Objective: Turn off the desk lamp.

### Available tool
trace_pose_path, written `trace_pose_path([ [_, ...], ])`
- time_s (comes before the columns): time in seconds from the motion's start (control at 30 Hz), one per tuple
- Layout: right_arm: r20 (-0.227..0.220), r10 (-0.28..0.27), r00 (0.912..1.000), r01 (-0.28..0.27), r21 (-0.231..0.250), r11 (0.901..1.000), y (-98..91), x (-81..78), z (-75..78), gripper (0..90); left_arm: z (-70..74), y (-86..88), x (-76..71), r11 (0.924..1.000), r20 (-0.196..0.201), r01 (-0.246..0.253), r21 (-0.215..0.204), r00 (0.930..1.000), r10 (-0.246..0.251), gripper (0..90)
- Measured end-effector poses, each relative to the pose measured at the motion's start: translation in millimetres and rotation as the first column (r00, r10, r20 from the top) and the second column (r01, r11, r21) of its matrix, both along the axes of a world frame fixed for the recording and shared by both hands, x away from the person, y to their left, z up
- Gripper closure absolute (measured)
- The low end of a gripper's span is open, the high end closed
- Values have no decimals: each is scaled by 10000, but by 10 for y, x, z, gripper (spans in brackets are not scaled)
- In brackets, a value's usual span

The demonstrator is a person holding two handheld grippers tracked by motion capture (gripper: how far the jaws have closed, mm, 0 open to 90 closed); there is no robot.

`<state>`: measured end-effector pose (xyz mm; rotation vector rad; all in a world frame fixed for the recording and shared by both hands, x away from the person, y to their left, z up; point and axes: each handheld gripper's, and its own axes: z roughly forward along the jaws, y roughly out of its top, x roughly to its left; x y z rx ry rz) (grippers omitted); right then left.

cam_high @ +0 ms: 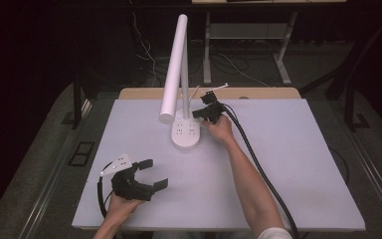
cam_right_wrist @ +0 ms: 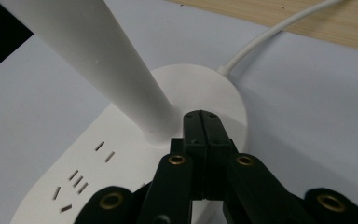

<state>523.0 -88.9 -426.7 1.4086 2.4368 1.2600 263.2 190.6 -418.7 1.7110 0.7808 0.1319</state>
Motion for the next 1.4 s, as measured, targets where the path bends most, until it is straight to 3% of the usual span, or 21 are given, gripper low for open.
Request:
trace_pose_path([
  [0.1, 50, 46, 10000, -46, 146, 9999, -1, 6, 7, 900, -4, -7, 6, 10000, -13, -4, 31, 10000, 4, 0],
  [0.37, -105, 18, 9999, -18, -67, 10000, 13, 6, 23, 900, -4, -16, -3, 10000, -19, -17, 12, 10000, 17, 0],
  [0.5, -310, -278, 9991, 290, 372, 9989, -14, 19, -5, 900, -10, -25, 0, 10000, -4, 2, 14, 10000, -2, 0],
  [0.7, -77, -235, 9997, 234, -164, 9996, 26, -7, 14, 900, -12, -30, 15, 10000, -45, 9, 11, 10000, -9, 0],
  [0.83, -184, -312, 9993, 310, -68, 9995, 24, -9, 9, 900, -11, -31, 11, 10000, -47, 5, 11, 10000, -5, 0],
  [0.87, 11, -258, 9997, 258, -228, 9994, 31, -16, 10, 900, -10, -30, 12, 10000, -45, 19, 8, 10000, -19, 0],
  [1.2, -140, -133, 9998, 135, 116, 9998, 61, -19, 15, 900, -10, -7, 18, 10000, -50, -26, -13, 10000, 26, 0],
  [1.4, -72, -141, 9999, 142, 77, 9999, 86, -33, 10, 900, -8, -17, 8, 10000, -39, 29, 42, 10000, -29, 0],
])
